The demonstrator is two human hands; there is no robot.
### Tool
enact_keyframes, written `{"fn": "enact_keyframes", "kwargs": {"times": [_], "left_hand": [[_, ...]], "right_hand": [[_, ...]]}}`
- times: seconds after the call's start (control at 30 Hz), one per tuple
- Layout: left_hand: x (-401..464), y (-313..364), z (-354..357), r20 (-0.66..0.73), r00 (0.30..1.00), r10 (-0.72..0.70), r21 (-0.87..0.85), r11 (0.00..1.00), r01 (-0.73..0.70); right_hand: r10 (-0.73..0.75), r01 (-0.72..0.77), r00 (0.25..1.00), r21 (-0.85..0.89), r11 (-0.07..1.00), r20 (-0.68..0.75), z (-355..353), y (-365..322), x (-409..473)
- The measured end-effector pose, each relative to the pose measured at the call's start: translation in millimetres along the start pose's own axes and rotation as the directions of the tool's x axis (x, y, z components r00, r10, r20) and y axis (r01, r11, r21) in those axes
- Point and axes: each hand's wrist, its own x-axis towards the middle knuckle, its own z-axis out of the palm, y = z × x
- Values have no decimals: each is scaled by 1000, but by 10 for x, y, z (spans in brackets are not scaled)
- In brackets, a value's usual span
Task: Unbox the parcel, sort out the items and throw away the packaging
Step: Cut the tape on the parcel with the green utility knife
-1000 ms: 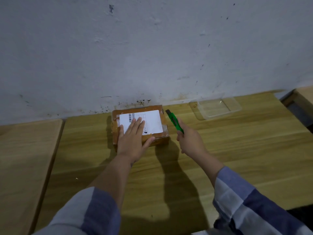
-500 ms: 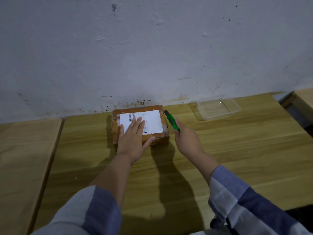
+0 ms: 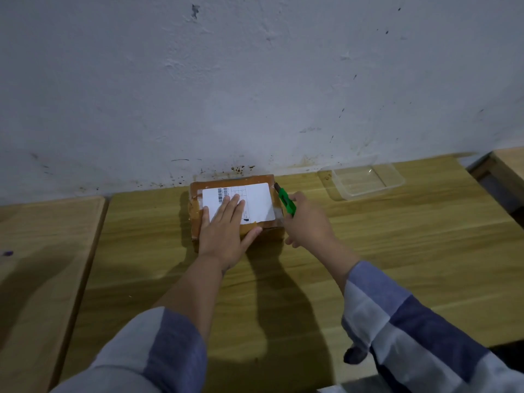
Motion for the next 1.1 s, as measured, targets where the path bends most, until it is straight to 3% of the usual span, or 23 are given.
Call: {"fn": "enact_keyframes", "kwargs": {"times": [0.1, 0.27, 0.4, 1.1], "left_hand": [[4, -3, 0, 5, 1000, 5, 17, 1000, -5], [22, -9, 21, 2, 1000, 1, 7, 1000, -1], [10, 3, 9, 8, 1000, -9, 29, 1000, 9], [-6, 32, -13, 36, 999, -32, 18, 999, 31]], "right_hand": [[60, -58, 993, -25, 998, 100, -79, -148, 91], [-22, 66, 990, -314, 947, 141, -80, -237, 140], [-55, 83, 995, -405, 911, 78, 27, -167, 61], [12, -4, 1000, -238, 971, 29, 54, 141, -595]]}}
